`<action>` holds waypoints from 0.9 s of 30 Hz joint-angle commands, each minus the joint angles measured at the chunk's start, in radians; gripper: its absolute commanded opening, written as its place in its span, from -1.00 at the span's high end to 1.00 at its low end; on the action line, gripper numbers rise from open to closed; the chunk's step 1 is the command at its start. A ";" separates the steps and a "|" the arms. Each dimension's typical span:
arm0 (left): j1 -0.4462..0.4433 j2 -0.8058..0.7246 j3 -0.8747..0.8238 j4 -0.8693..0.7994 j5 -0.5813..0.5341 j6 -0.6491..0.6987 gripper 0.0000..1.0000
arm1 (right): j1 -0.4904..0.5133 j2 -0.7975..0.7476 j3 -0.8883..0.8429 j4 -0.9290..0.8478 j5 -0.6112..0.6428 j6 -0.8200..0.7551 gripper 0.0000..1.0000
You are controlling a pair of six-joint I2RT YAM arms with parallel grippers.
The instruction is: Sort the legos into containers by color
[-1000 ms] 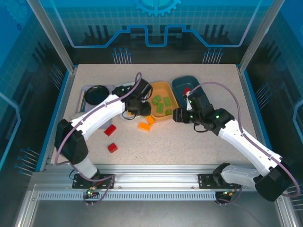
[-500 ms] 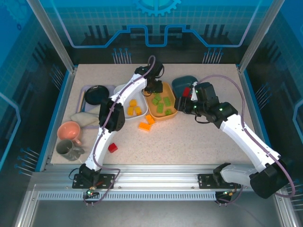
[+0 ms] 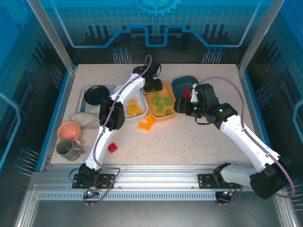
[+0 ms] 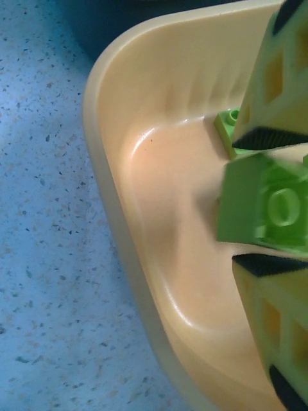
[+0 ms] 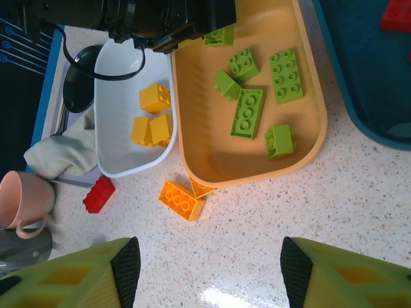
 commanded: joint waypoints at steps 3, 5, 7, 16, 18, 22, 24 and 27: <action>0.010 0.006 0.039 -0.011 0.032 -0.018 -0.36 | 0.008 0.020 0.021 -0.036 -0.027 -0.048 -0.27; 0.010 -0.029 0.046 -0.017 0.034 -0.034 -0.39 | 0.043 0.033 0.035 -0.051 -0.008 -0.113 -0.27; 0.009 -0.093 0.040 -0.031 0.022 -0.063 -0.39 | 0.104 0.049 0.038 -0.055 0.017 -0.184 -0.27; 0.062 -0.887 -0.770 -0.066 -0.177 -0.367 -0.45 | 0.448 0.317 0.124 0.015 0.034 -0.334 -0.40; 0.074 -1.073 -0.971 -0.103 -0.196 -0.435 -0.46 | 0.515 0.410 0.182 0.021 0.030 -0.347 -0.45; 0.076 -1.424 -1.231 -0.252 -0.250 -0.552 -0.46 | 0.632 0.610 0.332 0.008 0.033 -0.349 -0.46; 0.076 -1.566 -1.297 -0.348 -0.281 -0.601 -0.46 | 0.674 0.710 0.417 -0.017 0.043 -0.323 -0.42; 0.076 -1.739 -1.357 -0.455 -0.300 -0.650 -0.46 | 0.715 0.852 0.533 -0.033 0.023 -0.267 -0.42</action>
